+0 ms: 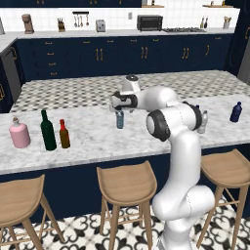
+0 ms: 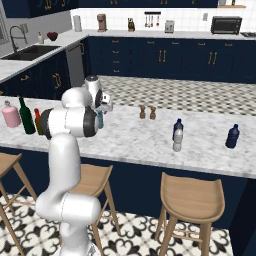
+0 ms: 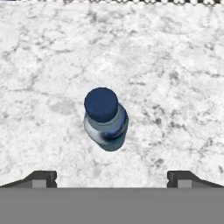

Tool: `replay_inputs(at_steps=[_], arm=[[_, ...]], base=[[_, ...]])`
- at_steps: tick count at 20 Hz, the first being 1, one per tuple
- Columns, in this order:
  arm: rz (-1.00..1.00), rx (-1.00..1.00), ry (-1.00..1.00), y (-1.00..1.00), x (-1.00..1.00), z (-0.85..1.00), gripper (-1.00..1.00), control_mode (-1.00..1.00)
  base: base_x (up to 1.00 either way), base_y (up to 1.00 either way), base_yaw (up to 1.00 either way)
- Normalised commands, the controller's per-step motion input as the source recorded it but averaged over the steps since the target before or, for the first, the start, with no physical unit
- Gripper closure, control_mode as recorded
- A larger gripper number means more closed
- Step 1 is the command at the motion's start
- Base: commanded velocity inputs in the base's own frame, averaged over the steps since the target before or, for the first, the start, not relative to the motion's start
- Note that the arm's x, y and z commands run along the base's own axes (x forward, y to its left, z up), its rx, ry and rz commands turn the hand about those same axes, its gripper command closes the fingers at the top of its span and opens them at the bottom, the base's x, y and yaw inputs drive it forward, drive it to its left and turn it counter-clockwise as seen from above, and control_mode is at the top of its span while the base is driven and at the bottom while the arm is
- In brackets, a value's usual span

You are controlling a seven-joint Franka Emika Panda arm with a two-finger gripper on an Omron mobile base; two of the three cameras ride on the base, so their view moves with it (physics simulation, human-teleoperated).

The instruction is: Move the plastic bottles in the middle to the plastics group, and the glass bottles in the middle to the glass group.

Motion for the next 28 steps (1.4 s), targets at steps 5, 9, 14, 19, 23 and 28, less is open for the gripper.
replay_inputs(at_steps=[5, 9, 14, 19, 23, 28], arm=[[0.0, 0.0, 0.0, 0.01, 0.0, -0.2, -1.0, -1.0], [0.0, 0.0, -0.08, 0.01, -0.08, -0.3, -1.0, -1.0], [0.0, 0.0, -0.04, 0.08, 0.01, -0.02, -1.0, -1.0], [0.0, 0.0, 0.0, 0.1, 0.14, -0.01, -1.0, -1.0], [0.0, 0.0, 0.0, 0.0, 0.02, -0.08, -1.0, -1.0], [0.0, 0.0, 0.0, 0.0, 0.13, -0.09, -1.0, -1.0]], base=[[0.0, 0.0, 0.0], [0.0, 0.0, 0.0], [0.0, 0.0, 0.0], [0.0, 0.0, 0.0], [0.0, 0.0, 0.0], [0.0, 0.0, 0.0]])
